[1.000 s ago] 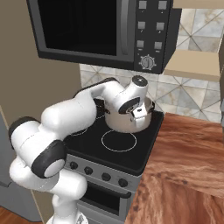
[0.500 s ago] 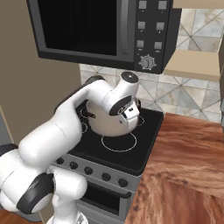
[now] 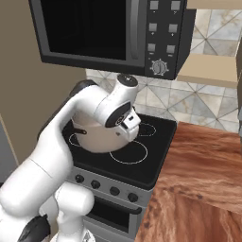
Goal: Move the pot and pan from the stove into the sink.
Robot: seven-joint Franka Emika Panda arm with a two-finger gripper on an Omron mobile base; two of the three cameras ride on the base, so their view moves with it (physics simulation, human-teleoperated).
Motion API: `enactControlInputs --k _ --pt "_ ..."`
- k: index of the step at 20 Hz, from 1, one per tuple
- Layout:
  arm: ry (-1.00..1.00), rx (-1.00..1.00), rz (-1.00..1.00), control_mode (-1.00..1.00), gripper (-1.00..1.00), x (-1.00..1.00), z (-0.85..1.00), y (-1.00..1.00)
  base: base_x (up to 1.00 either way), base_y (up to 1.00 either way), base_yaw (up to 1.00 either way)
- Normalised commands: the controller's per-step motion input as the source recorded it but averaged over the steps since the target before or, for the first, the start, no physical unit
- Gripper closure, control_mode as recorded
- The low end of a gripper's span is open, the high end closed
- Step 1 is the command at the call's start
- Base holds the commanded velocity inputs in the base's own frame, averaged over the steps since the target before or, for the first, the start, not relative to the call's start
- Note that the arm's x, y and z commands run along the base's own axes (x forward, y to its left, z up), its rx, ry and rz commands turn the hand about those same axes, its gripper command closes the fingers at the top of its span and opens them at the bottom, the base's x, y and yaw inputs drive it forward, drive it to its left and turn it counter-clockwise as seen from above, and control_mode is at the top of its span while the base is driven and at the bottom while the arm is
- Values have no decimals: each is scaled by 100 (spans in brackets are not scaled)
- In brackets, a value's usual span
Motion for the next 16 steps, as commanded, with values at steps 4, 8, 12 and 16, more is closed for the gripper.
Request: enactControlInputs --k 4,8,12,16 --pt "-6 1 19 -100 100 -47 5 40 0 0 0" --pt "-11 7 16 -100 100 -49 0 38 0 0 0" --pt "-11 8 15 -100 100 -53 0 37 0 0 0" --pt "-12 7 14 -100 100 -56 0 35 0 0 0"
